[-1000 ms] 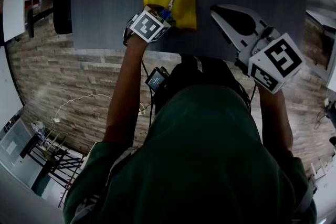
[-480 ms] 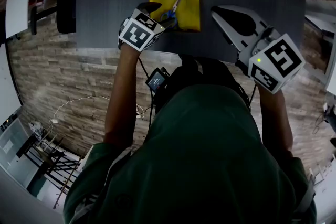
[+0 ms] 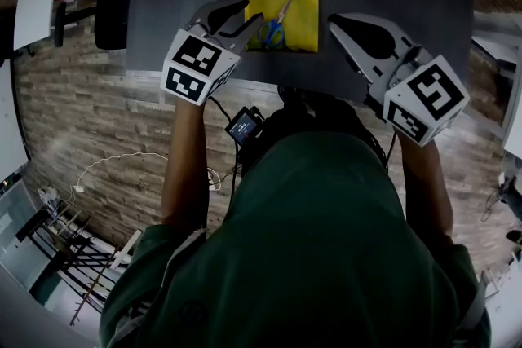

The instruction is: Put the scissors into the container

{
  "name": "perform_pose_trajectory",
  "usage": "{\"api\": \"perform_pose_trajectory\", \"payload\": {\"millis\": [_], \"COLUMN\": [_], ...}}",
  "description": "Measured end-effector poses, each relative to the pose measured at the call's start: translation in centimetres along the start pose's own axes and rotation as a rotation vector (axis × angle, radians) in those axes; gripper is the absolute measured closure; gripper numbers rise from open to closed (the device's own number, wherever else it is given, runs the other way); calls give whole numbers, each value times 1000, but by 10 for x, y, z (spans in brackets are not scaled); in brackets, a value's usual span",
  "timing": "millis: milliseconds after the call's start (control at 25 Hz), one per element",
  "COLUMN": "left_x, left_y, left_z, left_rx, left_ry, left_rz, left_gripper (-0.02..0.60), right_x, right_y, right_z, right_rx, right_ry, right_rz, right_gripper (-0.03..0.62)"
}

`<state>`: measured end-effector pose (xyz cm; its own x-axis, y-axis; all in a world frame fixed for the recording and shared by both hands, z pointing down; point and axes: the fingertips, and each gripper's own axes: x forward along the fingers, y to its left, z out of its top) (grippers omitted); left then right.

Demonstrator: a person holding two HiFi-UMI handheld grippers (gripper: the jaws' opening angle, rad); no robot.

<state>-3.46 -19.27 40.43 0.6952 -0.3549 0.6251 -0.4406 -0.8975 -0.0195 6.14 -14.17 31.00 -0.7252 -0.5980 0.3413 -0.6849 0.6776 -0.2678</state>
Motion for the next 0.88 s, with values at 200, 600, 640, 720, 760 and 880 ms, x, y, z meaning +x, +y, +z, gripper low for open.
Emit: {"api": "perform_pose_trajectory", "payload": {"millis": [200, 600, 640, 720, 760, 880], "left_x": [-34, -109, -116, -129, -135, -149], "left_y": [3, 16, 17, 19, 19, 16], "left_z": [22, 52, 53, 51, 50, 53], "left_rx": [24, 30, 14, -8, -14, -25], "left_ry": [-121, -375, -395, -415, -422, -463], "left_rz": [69, 236, 250, 274, 283, 298], "left_gripper": [528, 577, 577, 577, 577, 578], "right_x": [4, 39, 45, 56, 62, 74], "right_y": [11, 26, 26, 26, 25, 21], "right_z": [-2, -63, -77, -108, -124, -176], "right_rx": [-25, -134, -148, -180, -197, -242], "right_ry": [0, 139, 173, 249, 288, 408], "right_rz": [9, 15, 15, 15, 15, 18], "right_gripper": [589, 589, 589, 589, 588, 589]}}
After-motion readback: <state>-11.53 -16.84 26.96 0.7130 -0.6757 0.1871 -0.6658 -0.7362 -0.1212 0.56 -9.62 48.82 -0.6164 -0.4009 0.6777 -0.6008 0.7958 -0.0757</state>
